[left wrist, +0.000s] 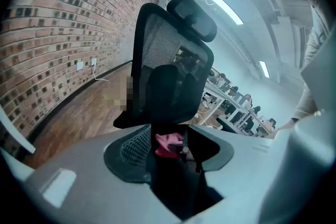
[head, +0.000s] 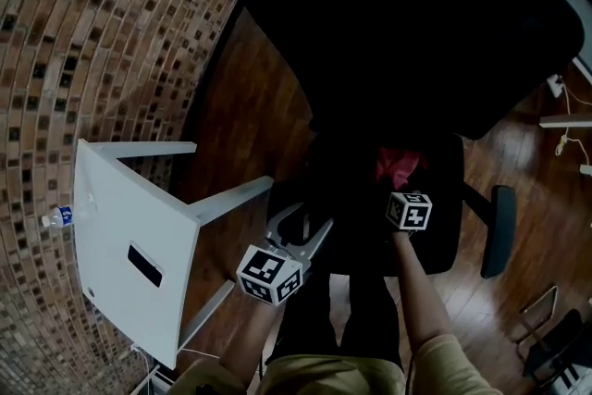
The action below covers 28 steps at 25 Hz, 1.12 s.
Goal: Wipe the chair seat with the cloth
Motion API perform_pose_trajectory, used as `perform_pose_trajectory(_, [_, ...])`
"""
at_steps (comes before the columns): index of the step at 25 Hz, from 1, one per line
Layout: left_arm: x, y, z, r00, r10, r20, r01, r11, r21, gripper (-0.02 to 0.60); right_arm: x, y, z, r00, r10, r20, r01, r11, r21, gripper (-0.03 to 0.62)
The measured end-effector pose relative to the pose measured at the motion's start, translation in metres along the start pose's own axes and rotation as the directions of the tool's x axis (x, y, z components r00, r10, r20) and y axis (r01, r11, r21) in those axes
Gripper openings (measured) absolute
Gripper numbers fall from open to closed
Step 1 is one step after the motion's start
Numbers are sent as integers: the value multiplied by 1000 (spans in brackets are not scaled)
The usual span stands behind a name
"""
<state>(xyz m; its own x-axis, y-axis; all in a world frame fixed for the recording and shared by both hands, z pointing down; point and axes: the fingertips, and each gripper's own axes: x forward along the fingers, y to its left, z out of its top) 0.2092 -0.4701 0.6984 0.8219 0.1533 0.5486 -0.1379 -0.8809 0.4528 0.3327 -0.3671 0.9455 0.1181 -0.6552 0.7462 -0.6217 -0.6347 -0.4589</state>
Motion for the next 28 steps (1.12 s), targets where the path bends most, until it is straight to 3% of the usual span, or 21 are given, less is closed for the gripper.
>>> perform_pose_trajectory(2, [-1, 1, 5, 1000, 4, 7, -4, 1000, -4, 201, 29, 96, -12, 969, 242, -49, -243, 970, -27, 14])
perform_pose_trajectory(3, [-2, 1, 6, 1000, 4, 7, -4, 1000, -4, 201, 40, 136, -21, 946, 315, -80, -317, 948, -20, 14])
perform_pose_trajectory(5, [-7, 0, 7, 1000, 5, 0, -5, 1000, -2, 196, 59, 180, -49, 932, 327, -157, -332, 943, -1, 14])
perform_pose_trajectory(7, [-8, 0, 8, 1000, 4, -1, -4, 1000, -7, 192, 70, 181, -65, 948, 256, -191, -261, 965, -3, 14])
perform_pose_trajectory(9, [-8, -2, 7, 1000, 3, 3, -3, 1000, -19, 192, 65, 151, -60, 975, 150, -164, -160, 986, -49, 14])
perform_pose_trajectory(11, [-6, -5, 4, 1000, -6, 5, 6, 1000, -30, 192, 47, 79, -56, 985, -48, -167, 26, 991, -131, 14])
perform_pose_trajectory(12, [-4, -7, 3, 1000, -15, 4, 15, 999, -32, 192, 30, 31, -55, 972, -160, -171, 134, 979, -156, 14])
perform_pose_trajectory(13, [-2, -10, 1, 1000, -23, 1, 23, 999, -33, 192, 6, -20, -52, 946, -279, -167, 251, 953, -170, 14])
perform_pose_trajectory(15, [1, -12, 3, 1000, -29, 6, 29, 999, -36, 192, -57, -118, -38, 840, -528, -124, 503, 844, -186, 14])
perform_pose_trajectory(16, [1, -13, 5, 1000, -26, 14, 27, 999, -37, 192, -88, -156, -31, 783, -613, -105, 593, 787, -172, 12])
perform_pose_trajectory(17, [1, -13, 8, 999, -25, 23, 26, 999, -38, 192, -109, -182, -27, 753, -651, -100, 636, 758, -142, 12])
perform_pose_trajectory(20, [-1, -13, 15, 999, -29, 32, 30, 999, -32, 190, -126, -201, -33, 720, -683, -124, 676, 730, -101, 14])
perform_pose_trajectory(21, [-2, -12, 15, 999, -27, 29, 28, 999, -28, 190, -122, -193, -35, 727, -676, -119, 672, 736, -83, 14])
perform_pose_trajectory(22, [-4, -11, 16, 999, -25, 28, 26, 999, -25, 189, -111, -177, -36, 770, -629, -105, 629, 776, -41, 14])
perform_pose_trajectory(23, [-6, -11, 17, 999, -23, 29, 24, 999, -24, 189, -93, -150, -36, 841, -535, -81, 537, 843, 6, 14])
perform_pose_trajectory(24, [-8, -10, 19, 999, -21, 32, 22, 999, -24, 187, -71, -113, -36, 913, -404, -51, 406, 913, 31, 14])
perform_pose_trajectory(25, [-11, -8, 19, 999, -19, 34, 19, 1000, -24, 187, -48, -68, -37, 967, -253, -31, 253, 967, 23, 14])
perform_pose_trajectory(26, [-13, -6, 18, 999, -16, 33, 17, 1000, -24, 186, -28, -17, -41, 995, -92, -34, 92, 996, -6, 14])
perform_pose_trajectory(27, [-15, -4, 16, 999, -13, 29, 14, 1000, -24, 187, -10, 37, -49, 996, 63, -57, -65, 997, -36, 14])
perform_pose_trajectory(28, [-16, -3, 14, 1000, -11, 24, 12, 1000, -25, 186, 4, 88, -59, 977, 194, -93, -200, 978, -55, 14])
